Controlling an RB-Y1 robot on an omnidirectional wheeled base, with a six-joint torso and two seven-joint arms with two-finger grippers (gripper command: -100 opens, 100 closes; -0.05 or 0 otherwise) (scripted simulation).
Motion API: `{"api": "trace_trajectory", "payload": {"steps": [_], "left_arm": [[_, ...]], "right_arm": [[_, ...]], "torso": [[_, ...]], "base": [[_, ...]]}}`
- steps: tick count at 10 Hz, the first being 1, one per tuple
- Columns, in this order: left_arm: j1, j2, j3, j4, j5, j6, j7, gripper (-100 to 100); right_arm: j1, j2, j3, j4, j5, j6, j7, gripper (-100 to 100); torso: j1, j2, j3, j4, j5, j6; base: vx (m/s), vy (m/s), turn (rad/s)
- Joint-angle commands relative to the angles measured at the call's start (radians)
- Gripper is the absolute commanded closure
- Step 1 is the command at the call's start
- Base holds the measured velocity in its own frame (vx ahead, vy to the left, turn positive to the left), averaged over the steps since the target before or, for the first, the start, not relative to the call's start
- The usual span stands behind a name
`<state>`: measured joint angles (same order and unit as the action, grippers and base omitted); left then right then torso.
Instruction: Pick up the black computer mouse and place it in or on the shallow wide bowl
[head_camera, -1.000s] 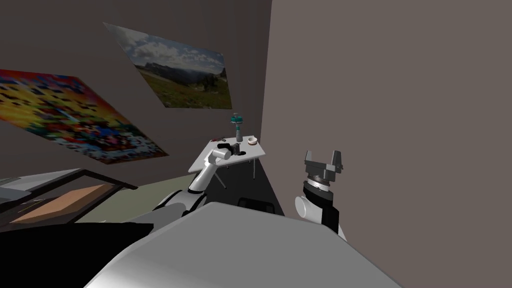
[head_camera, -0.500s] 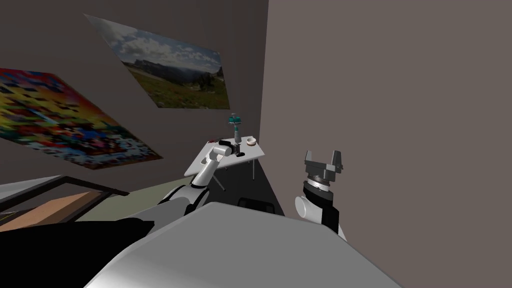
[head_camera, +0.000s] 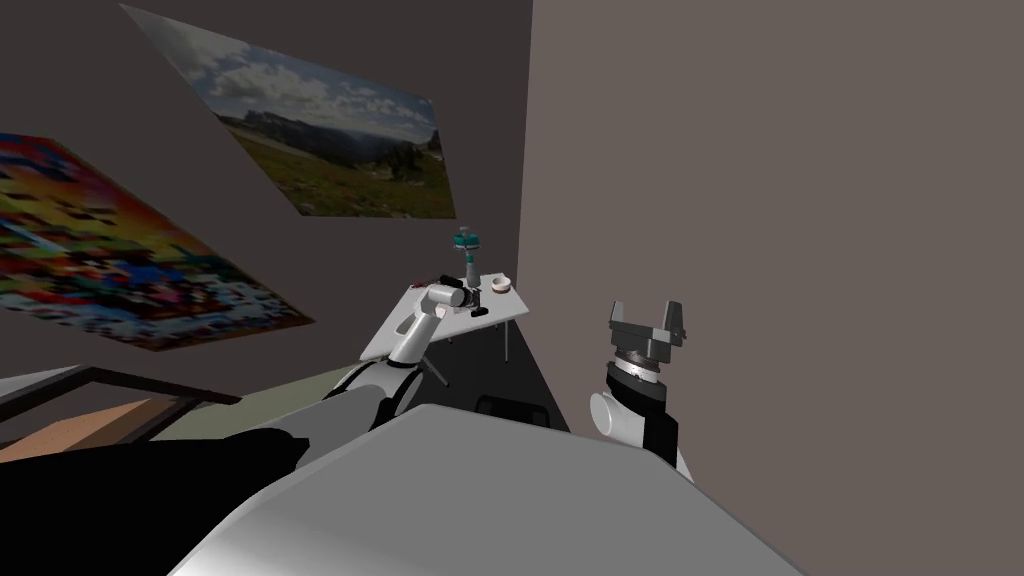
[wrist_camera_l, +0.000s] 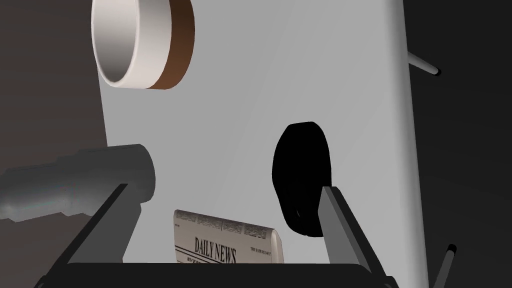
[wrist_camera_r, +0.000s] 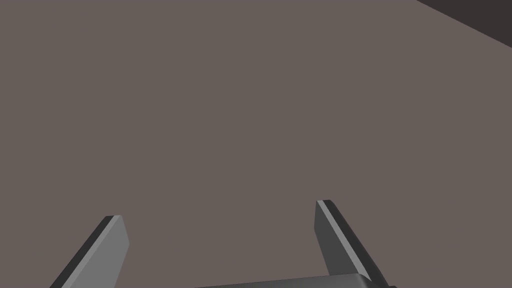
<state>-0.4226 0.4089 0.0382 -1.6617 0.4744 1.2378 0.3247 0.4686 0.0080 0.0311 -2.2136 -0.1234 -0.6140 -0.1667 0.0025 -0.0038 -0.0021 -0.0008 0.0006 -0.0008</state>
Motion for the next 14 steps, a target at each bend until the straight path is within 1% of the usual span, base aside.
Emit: {"api": "trace_trajectory", "payload": {"steps": [1, 2, 3, 4, 5, 6, 7, 8, 9, 10, 11, 12, 14], "left_arm": [[-0.016, -0.001, 0.003, 0.015, 0.007, 0.050, 0.008, -100], [-0.043, -0.002, 0.010, 0.040, 0.020, 0.080, 0.022, -100], [-0.043, -0.002, 0.010, 0.040, 0.020, 0.106, 0.022, -100], [-0.067, -0.004, 0.016, 0.065, 0.032, 0.136, 0.035, -100], [-0.067, -0.004, 0.016, 0.065, 0.032, 0.158, 0.035, -100], [-0.087, -0.006, 0.022, 0.089, 0.043, 0.190, 0.048, -100], [-0.087, -0.006, 0.022, 0.089, 0.043, 0.207, 0.048, -100], [-0.101, -0.008, 0.026, 0.113, 0.053, 0.238, 0.060, -100], [-0.101, -0.008, 0.026, 0.113, 0.053, 0.252, 0.060, -100], [-0.111, -0.010, 0.028, 0.137, 0.062, 0.286, 0.071, -100], [-0.111, -0.010, 0.028, 0.137, 0.062, 0.293, 0.071, -100], [-0.116, -0.013, 0.030, 0.161, 0.070, 0.331, 0.081, -100], [-0.114, -0.019, 0.030, 0.208, 0.083, 0.388, 0.099, -100]], "right_arm": [[0.000, 0.000, 0.000, 0.000, 0.000, 0.000, 0.000, 0], [0.000, 0.000, 0.000, 0.000, 0.000, 0.000, 0.000, 0], [0.000, 0.000, 0.000, 0.000, 0.000, 0.000, 0.000, 0], [0.000, 0.000, 0.000, 0.000, 0.000, 0.000, 0.000, 0], [0.000, 0.000, 0.000, 0.000, 0.000, 0.000, 0.000, 0], [0.000, 0.000, 0.000, 0.000, 0.000, 0.000, 0.000, 0], [0.000, 0.000, 0.000, 0.000, 0.000, 0.000, 0.000, 0], [0.000, 0.000, 0.000, 0.000, 0.000, 0.000, 0.000, 0], [0.000, 0.000, 0.000, 0.000, 0.000, 0.000, 0.000, 0], [0.000, 0.000, 0.000, 0.000, 0.000, 0.000, 0.000, 0], [0.000, 0.000, 0.000, 0.000, 0.000, 0.000, 0.000, 0], [0.000, 0.000, 0.000, 0.000, 0.000, 0.000, 0.000, 0], [0.000, 0.000, 0.000, 0.000, 0.000, 0.000, 0.000, 0]], "torso": [[0.000, 0.000, 0.000, 0.000, 0.000, 0.000], [0.000, 0.000, 0.000, 0.000, 0.000, 0.000], [0.000, -0.001, -0.001, 0.000, 0.000, 0.000], [0.000, 0.000, 0.000, 0.000, 0.000, 0.000], [0.000, 0.000, 0.000, 0.000, 0.000, 0.000], [0.000, 0.000, 0.000, 0.000, 0.000, 0.000], [0.001, 0.000, 0.000, 0.000, 0.000, 0.000], [0.000, 0.000, 0.000, 0.000, 0.000, -0.001], [0.000, 0.000, 0.000, 0.000, 0.000, 0.000], [0.000, 0.000, 0.000, 0.000, 0.000, -0.001], [0.000, 0.000, 0.000, 0.000, 0.000, 0.000], [0.000, 0.000, 0.000, 0.000, 0.000, -0.001], [0.001, 0.000, 0.000, 0.000, 0.000, -0.001]], "base": [[0.056, 0.038, -0.043], [0.067, 0.042, -0.077], [0.047, 0.036, -0.048], [0.058, 0.034, -0.057], [0.043, 0.034, -0.044], [0.054, 0.049, -0.058], [0.049, 0.041, -0.046], [0.057, 0.035, -0.072], [0.048, 0.035, -0.035], [0.059, 0.043, -0.050], [0.046, 0.035, -0.037], [0.042, 0.039, -0.049], [0.074, 0.066, -0.086]]}}
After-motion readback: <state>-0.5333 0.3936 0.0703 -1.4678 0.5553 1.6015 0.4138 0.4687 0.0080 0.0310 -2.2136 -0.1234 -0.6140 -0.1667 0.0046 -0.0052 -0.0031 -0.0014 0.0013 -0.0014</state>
